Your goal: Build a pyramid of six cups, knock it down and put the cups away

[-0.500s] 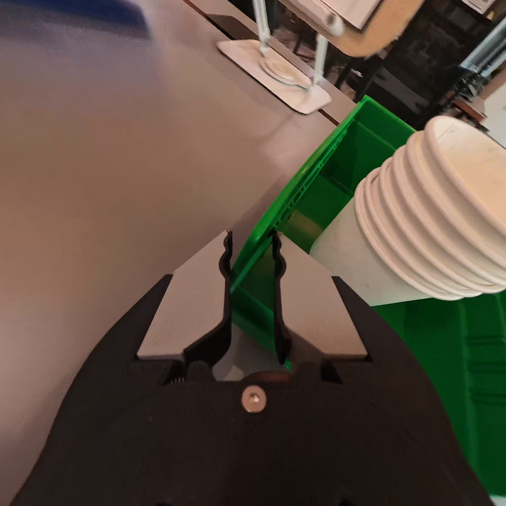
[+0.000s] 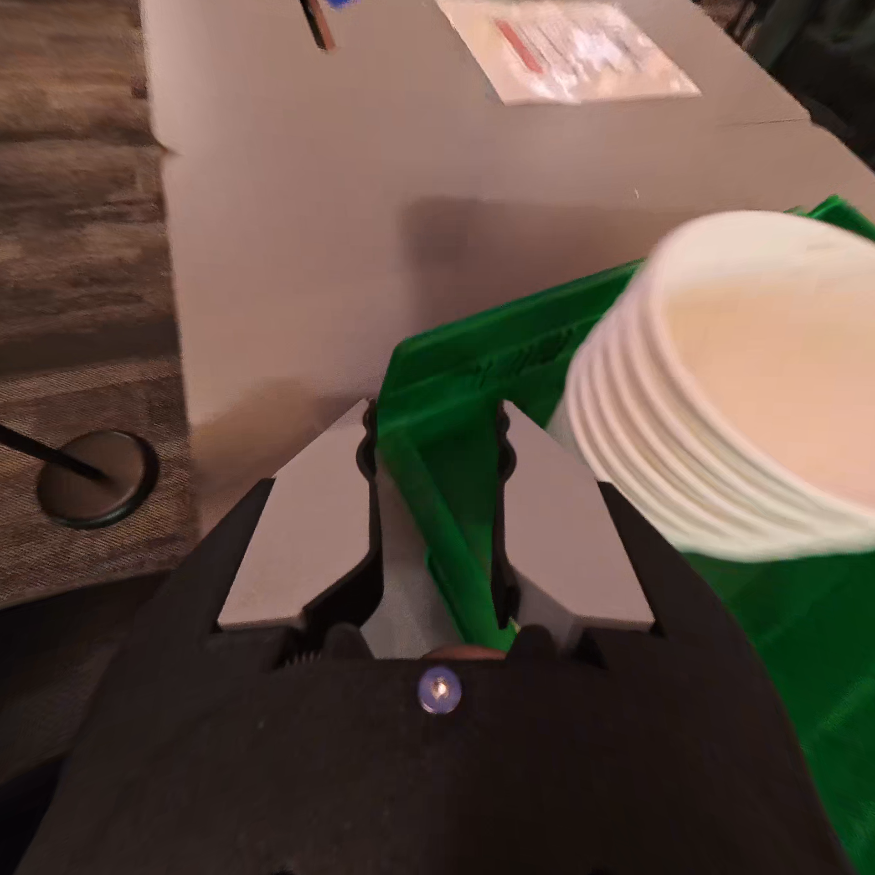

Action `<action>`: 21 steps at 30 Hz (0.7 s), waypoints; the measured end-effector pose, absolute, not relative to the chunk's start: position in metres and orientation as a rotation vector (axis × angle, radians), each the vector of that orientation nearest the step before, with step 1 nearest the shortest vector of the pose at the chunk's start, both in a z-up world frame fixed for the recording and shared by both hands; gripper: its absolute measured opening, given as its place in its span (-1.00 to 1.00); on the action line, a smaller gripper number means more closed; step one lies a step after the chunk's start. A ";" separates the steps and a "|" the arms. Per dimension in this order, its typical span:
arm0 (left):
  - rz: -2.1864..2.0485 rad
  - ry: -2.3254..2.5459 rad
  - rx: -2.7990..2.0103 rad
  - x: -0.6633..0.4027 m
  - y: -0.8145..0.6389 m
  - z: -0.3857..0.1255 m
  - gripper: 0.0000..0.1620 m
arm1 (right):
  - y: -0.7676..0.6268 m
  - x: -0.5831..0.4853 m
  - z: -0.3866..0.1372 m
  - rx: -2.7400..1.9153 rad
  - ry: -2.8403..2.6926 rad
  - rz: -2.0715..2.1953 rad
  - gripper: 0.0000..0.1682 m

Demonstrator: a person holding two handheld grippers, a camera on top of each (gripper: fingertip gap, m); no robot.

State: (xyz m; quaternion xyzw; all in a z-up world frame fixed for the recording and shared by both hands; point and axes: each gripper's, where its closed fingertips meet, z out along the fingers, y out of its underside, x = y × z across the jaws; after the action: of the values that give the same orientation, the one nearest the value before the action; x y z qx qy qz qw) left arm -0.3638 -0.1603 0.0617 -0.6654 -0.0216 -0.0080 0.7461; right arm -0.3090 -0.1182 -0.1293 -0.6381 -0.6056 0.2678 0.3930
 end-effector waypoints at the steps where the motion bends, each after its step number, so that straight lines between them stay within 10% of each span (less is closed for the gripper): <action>1: -0.007 -0.047 -1.437 -0.366 -0.168 0.064 -0.95 | -0.129 -0.314 -0.115 -1.575 -1.533 0.734 -0.47; 10: 0.112 0.075 -1.439 -0.335 -0.190 0.075 -0.97 | -0.109 -0.173 -0.046 -1.325 -1.382 0.766 -0.48; 21: -0.243 0.628 -1.380 -0.054 -0.138 0.058 -0.96 | -0.040 0.083 -0.038 -1.509 -1.087 0.504 -0.37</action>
State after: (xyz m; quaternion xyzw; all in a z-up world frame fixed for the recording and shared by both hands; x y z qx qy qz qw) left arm -0.0540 -0.1375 0.0580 -0.6241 0.2843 -0.1098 0.7195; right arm 0.0828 -0.0403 -0.0382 -0.6431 -0.4634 0.2147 0.5707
